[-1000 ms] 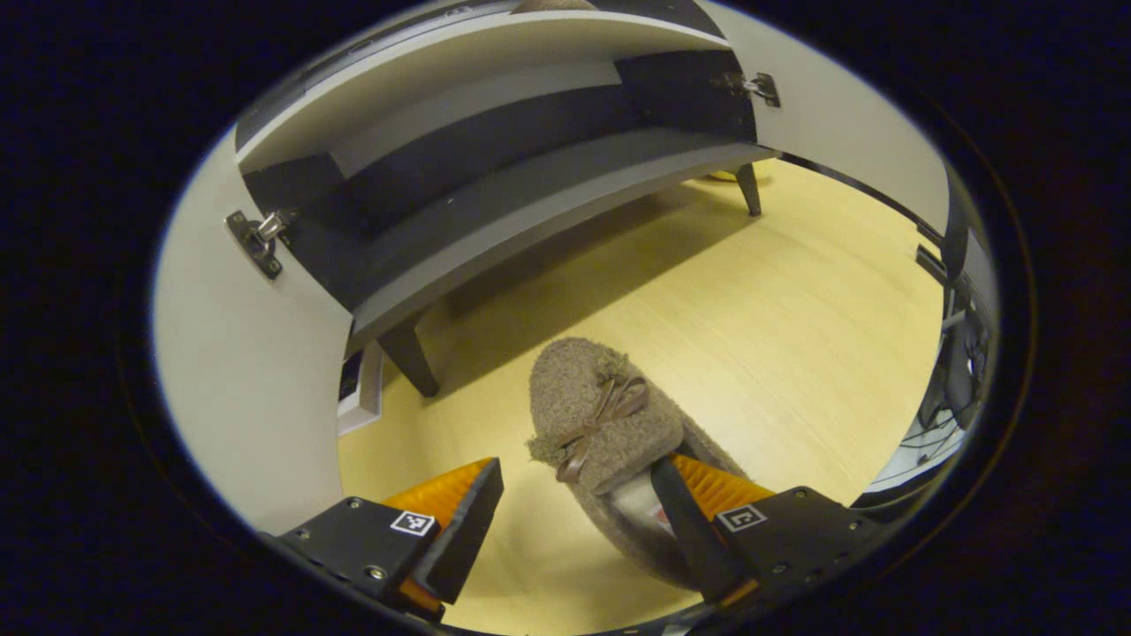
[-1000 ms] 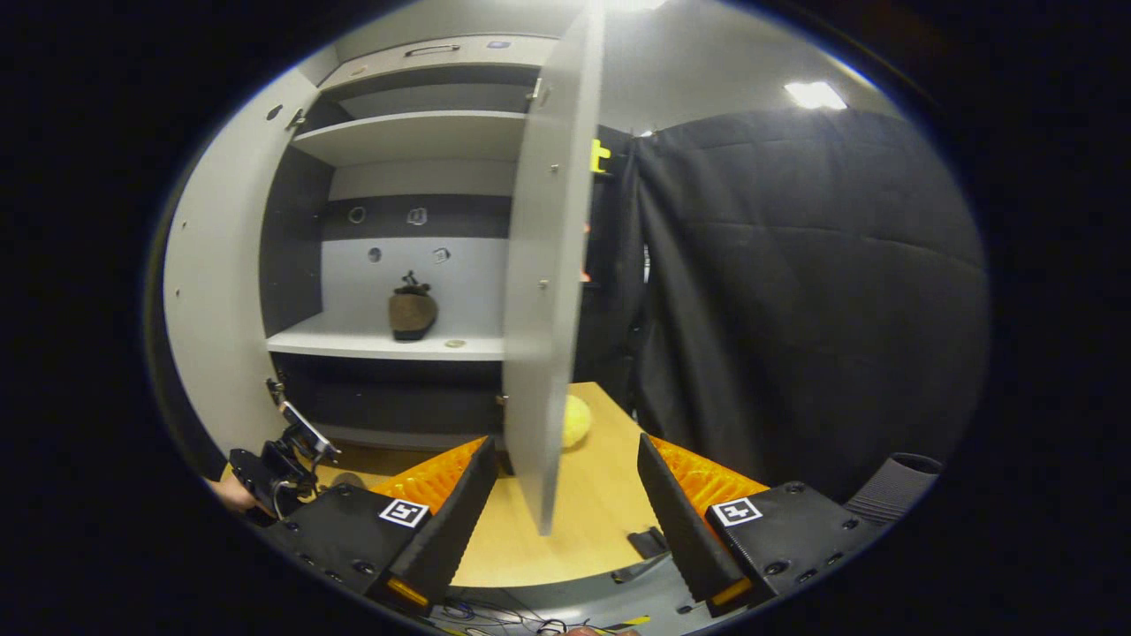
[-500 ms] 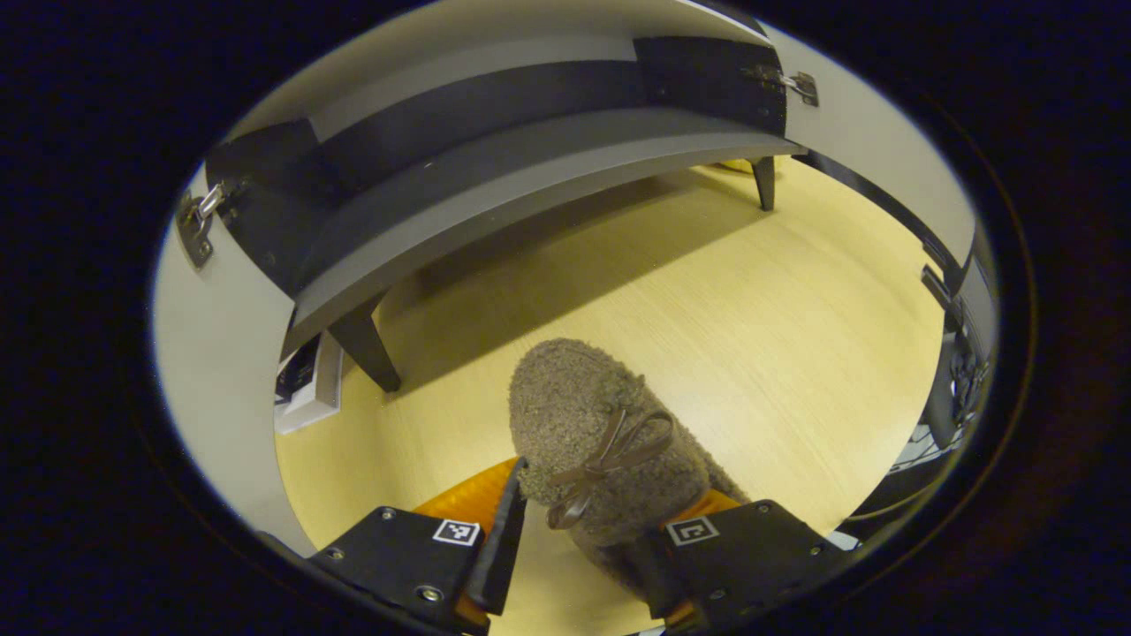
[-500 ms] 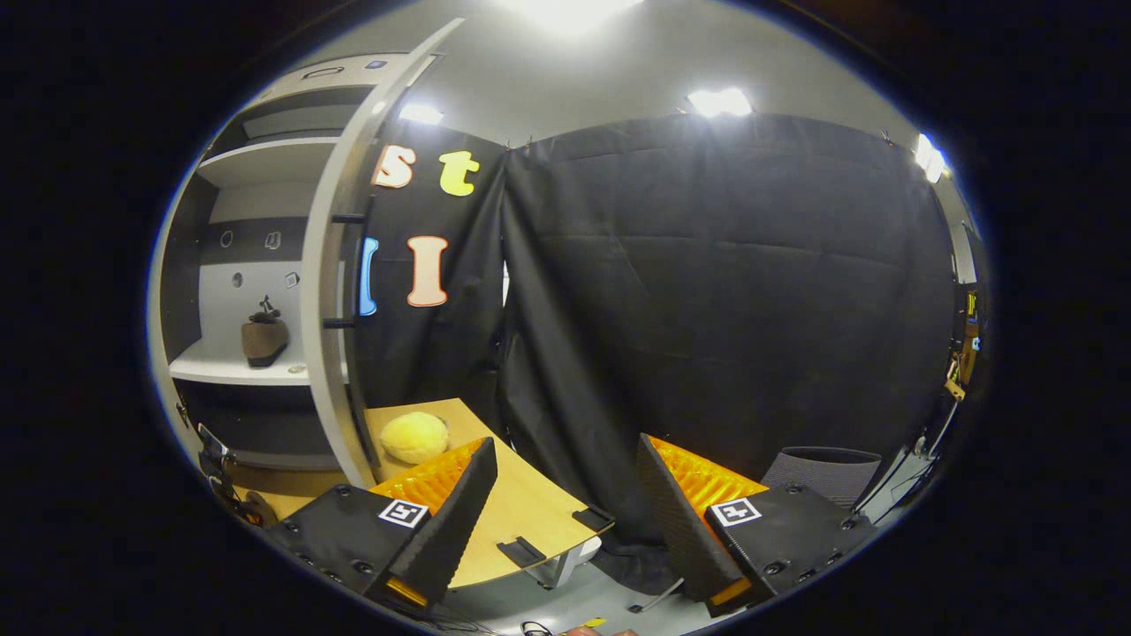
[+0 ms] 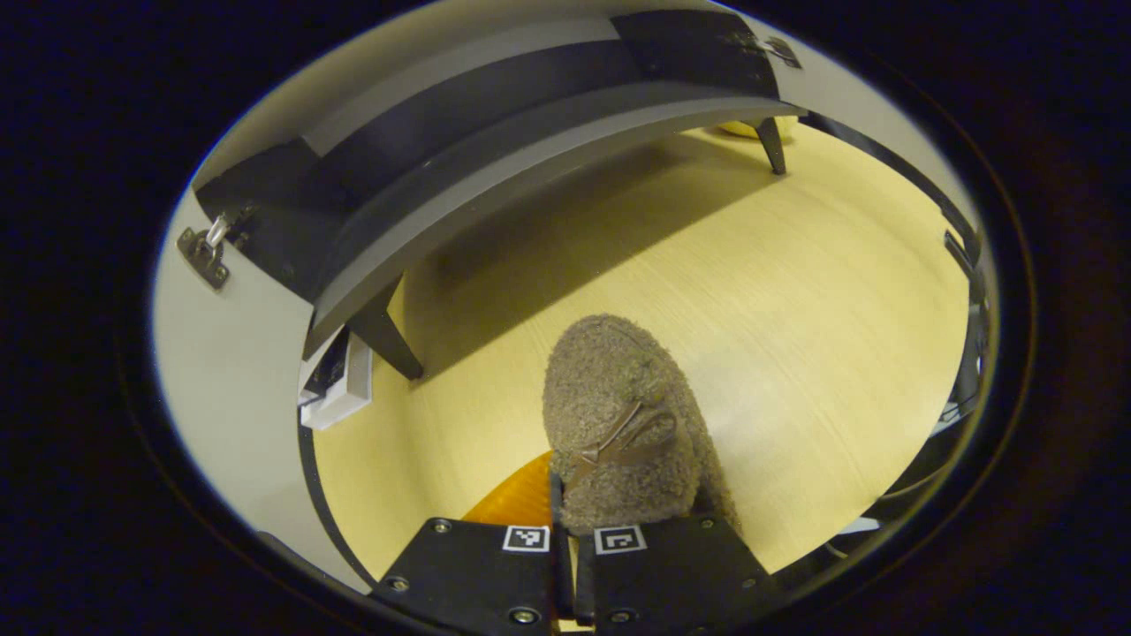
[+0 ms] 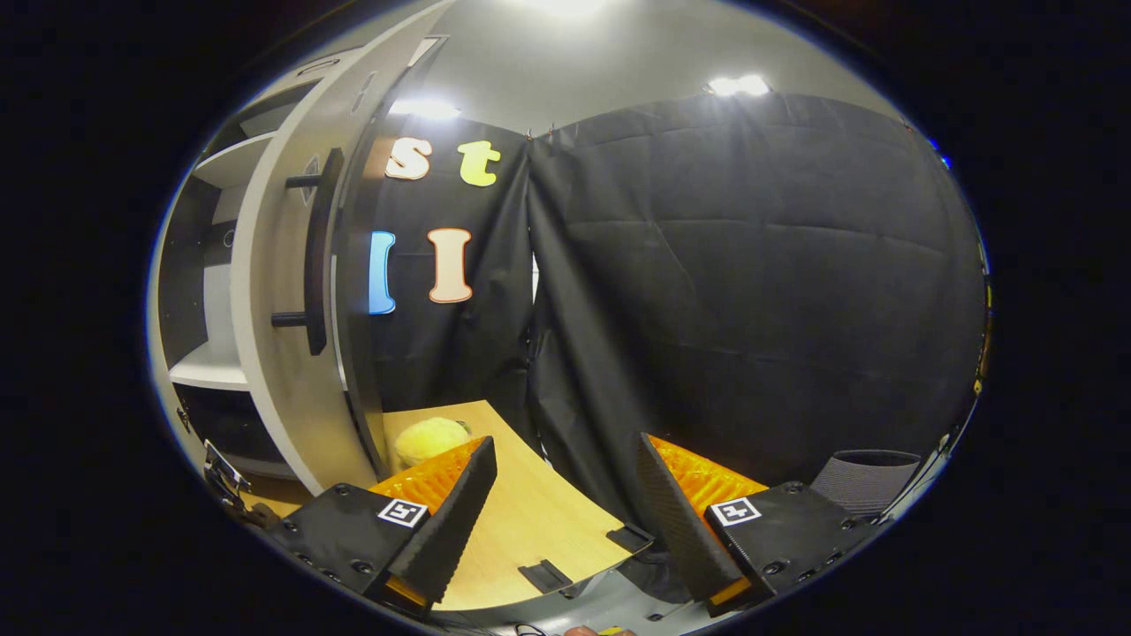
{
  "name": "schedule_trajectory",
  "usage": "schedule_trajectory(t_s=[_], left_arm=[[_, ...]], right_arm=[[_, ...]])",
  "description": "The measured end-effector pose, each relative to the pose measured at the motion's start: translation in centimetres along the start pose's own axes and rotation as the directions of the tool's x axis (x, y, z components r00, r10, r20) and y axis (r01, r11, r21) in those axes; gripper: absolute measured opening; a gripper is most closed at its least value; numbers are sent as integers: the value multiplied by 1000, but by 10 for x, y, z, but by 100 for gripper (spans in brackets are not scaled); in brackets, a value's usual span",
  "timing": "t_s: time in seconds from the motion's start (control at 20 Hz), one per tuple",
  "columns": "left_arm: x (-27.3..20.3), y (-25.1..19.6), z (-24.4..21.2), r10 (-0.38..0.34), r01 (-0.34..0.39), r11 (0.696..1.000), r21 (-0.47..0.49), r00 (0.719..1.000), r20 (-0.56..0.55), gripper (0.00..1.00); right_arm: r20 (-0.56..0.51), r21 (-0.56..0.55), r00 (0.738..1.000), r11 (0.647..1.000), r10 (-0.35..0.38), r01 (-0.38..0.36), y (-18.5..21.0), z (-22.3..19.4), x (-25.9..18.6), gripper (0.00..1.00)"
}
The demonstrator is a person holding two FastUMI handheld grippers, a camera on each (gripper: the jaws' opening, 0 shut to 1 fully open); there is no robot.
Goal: Grab one shoe with the right hand and put it into the shoe cabinet, grab the other shoe with the left hand and put it into the shoe cabinet; then close the right door with the right hand and the left door with the left hand.
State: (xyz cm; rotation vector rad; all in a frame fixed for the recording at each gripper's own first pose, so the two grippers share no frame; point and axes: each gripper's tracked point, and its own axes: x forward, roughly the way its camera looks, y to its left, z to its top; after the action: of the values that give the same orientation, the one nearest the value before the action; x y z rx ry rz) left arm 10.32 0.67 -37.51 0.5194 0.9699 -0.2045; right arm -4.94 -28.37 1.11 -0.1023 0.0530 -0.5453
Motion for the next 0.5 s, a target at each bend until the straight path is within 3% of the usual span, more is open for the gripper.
schedule_trajectory(t_s=[0.1,0.5], left_arm=[[-9,-1,2,-16,16,999,-38,1000,-4,4],[-82,30,46,40,-25,993,-114,991,130,3]], right_arm=[[12,16,1000,1000,11,-11,-2,4,17,98],[35,76,999,997,12,-15,-18,18,71,97]])
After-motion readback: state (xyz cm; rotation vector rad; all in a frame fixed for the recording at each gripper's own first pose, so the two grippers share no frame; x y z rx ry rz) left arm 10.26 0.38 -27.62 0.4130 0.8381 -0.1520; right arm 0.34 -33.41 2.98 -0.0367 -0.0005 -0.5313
